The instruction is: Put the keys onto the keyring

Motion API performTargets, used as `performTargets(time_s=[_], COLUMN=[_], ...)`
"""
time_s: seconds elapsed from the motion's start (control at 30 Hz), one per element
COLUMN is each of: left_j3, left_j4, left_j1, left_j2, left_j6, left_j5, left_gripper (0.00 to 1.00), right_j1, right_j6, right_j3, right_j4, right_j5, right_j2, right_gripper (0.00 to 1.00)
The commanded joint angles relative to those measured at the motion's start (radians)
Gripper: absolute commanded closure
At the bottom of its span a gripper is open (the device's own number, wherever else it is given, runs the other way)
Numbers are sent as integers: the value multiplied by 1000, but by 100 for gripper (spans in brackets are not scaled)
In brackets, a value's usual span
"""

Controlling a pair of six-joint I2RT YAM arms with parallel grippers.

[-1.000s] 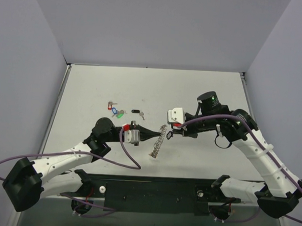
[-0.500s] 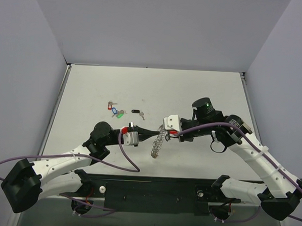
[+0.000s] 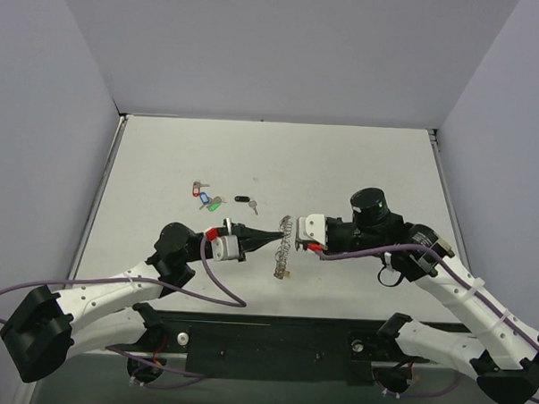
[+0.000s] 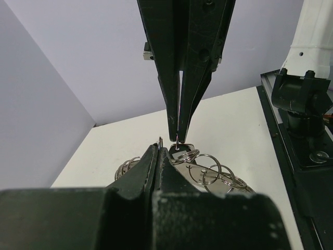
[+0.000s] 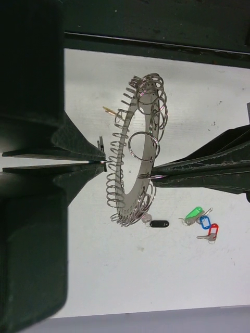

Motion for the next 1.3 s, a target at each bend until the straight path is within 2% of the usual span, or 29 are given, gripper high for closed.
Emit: performTargets(time_s=[0.0, 0.37, 1.27], left_j3=[3, 1, 7], left_j4=[116, 119, 110], left_j1=[-8, -17, -19], left_j2=[-29, -22, -5], left_j6=[-25, -25, -26], left_j5=[-7, 7, 23], left_gripper=[100, 100, 100], right_j1=[7, 7, 33], right_j6=[43, 82, 121], right_j3=[-32, -112, -121], right_j4=[97, 217, 272], right_j5=[8, -13, -16], right_j2=[-47, -108, -115], right_gripper=[100, 100, 100])
